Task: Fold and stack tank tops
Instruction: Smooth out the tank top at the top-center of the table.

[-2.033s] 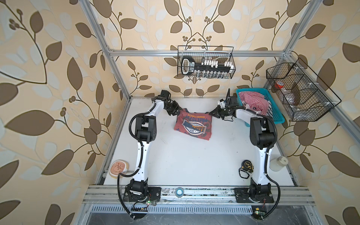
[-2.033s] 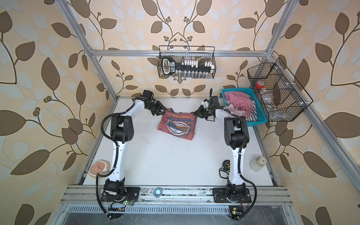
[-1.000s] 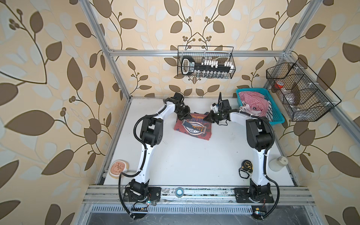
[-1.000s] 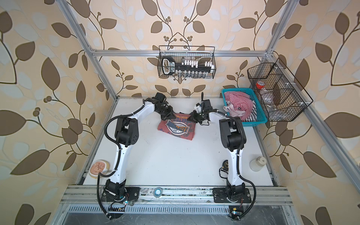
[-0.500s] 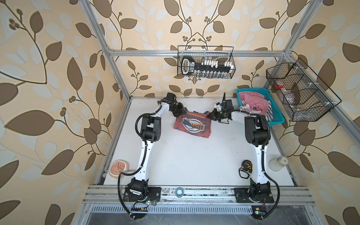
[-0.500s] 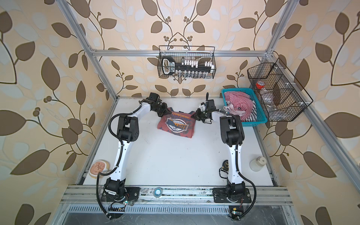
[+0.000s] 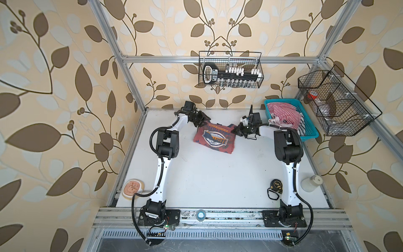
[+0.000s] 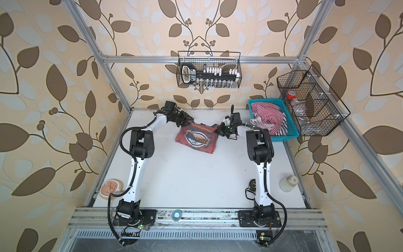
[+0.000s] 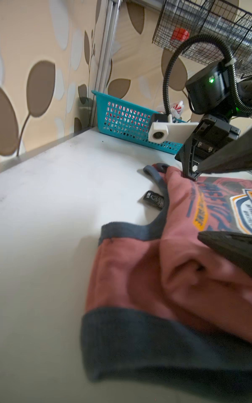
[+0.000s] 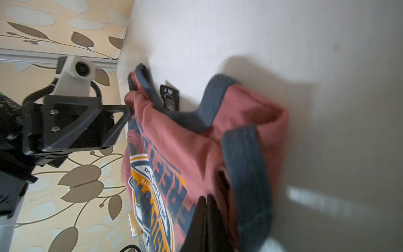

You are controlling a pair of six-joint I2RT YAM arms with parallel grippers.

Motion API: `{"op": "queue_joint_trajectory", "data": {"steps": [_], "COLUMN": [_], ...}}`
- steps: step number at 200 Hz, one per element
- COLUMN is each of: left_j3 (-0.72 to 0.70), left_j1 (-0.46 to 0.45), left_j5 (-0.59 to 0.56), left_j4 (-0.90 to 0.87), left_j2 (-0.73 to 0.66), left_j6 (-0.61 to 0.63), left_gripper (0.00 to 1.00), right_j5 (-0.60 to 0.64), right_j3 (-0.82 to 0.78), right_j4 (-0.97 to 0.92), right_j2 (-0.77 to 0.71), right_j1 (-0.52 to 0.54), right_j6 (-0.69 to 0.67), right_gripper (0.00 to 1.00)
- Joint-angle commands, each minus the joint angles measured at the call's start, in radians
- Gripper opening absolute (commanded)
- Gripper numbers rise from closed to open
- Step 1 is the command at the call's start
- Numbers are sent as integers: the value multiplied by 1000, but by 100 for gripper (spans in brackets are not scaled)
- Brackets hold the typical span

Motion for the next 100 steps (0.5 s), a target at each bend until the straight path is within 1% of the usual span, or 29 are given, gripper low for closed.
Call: {"op": "queue_joint_trajectory", "data": {"steps": [1,9,19,35,52,66,81,87,100], "left_j3": [-18,-35,-70,-116,-137,-156,-183,-229,-274], "left_j1": [27,33,40,51,57,61,64,63,64], "left_j5": [-80,-118,-158,-221,-272,-277,-251,-244,-236], "left_j4": [-153,-206,-251,-307,-364,-373,-346,-325,-272], "left_j2": [-210,-233,-256,-273,-258,-237,-226,-228,-235], "left_j6": [195,241,285,347,402,419,417,413,403], "left_gripper": [56,61,64,66,68,69,71,72,75], "right_j5": [18,24,28,31,35,36,46,48,55], "right_j3": [-79,-114,-154,-215,-265,-293,-298,-325,-340], "right_j4": [25,26,26,23,3,-23,-60,-75,-102], "right_j2": [-131,-168,-214,-281,-343,-385,-421,-433,-453], "right_j1": [-3,-2,-2,-1,-1,-2,-2,-3,-4], "right_j6": [-25,-35,-47,-65,-93,-118,-150,-163,-184], "right_gripper": [5,8,12,17,21,24,26,27,28]}}
